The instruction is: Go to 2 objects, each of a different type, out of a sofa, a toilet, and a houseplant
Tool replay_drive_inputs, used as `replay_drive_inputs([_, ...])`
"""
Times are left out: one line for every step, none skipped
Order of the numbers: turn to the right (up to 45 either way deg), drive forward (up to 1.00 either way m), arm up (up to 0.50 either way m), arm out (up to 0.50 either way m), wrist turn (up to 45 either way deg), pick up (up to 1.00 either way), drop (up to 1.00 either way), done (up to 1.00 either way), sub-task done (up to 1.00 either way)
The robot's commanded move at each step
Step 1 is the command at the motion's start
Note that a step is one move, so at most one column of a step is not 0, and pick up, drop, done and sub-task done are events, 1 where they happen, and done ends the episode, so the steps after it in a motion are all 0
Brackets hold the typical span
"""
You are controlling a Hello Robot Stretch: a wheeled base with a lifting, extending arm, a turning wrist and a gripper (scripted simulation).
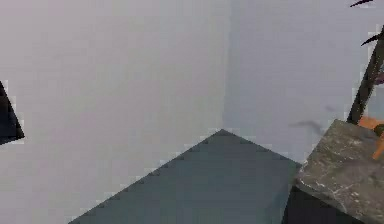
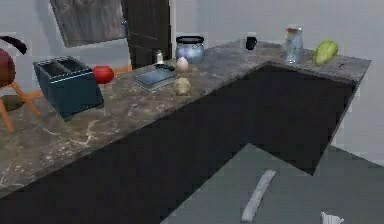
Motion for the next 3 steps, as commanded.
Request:
replay_drive_inputs([-45.0,0.0,0.0,0.0,0.0,0.0,0.0,0.0,0.0])
replay_drive_inputs([-45.0,0.0,0.0,0.0,0.0,0.0,0.0,0.0,0.0])
replay_drive_inputs([-39.0,0.0,0.0,0.0,0.0,0.0,0.0,0.0,0.0])
